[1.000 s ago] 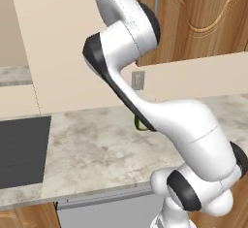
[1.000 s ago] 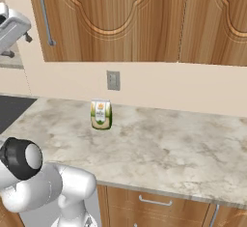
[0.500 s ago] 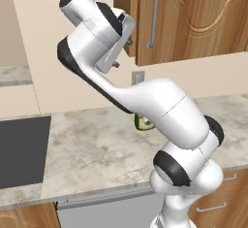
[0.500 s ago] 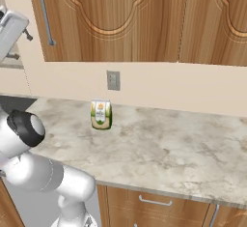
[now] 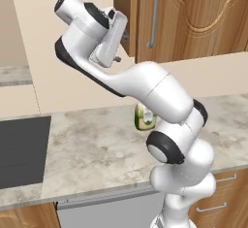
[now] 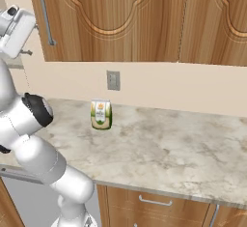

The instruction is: Pick the dish brush and bar soap from the cabinet and place them on the counter.

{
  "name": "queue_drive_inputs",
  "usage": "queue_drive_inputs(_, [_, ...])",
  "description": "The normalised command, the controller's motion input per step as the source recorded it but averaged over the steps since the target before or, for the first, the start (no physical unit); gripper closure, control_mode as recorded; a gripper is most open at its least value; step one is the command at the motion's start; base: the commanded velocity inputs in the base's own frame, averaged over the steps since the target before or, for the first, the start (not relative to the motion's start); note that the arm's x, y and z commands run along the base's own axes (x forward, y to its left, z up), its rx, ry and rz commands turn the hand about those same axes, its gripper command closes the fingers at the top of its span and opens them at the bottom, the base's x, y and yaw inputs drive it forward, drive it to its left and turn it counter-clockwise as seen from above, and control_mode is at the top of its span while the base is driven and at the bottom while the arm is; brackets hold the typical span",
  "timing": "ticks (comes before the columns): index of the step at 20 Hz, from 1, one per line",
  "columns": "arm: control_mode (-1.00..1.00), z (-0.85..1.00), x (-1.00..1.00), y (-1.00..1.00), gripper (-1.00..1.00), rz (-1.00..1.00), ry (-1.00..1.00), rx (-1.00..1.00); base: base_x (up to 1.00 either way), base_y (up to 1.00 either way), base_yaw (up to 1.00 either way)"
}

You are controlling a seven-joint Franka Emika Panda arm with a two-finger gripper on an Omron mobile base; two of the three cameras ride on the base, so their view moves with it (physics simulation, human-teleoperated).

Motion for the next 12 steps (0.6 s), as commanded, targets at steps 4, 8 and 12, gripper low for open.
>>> queue_drive_inputs(4, [-1.00,0.00,-0.28,0.00,-1.00,-0.06,0.17,-0.05,0.00,0.00,0.00])
queue_drive_inputs(8, [-1.00,0.02,0.07,-0.10,-1.00,-0.08,0.15,-0.05,0.00,0.00,0.00])
queue_drive_inputs(12, [-1.00,0.09,0.07,-0.31,-1.00,-0.01,0.04,-0.03,0.00,0.00,0.00])
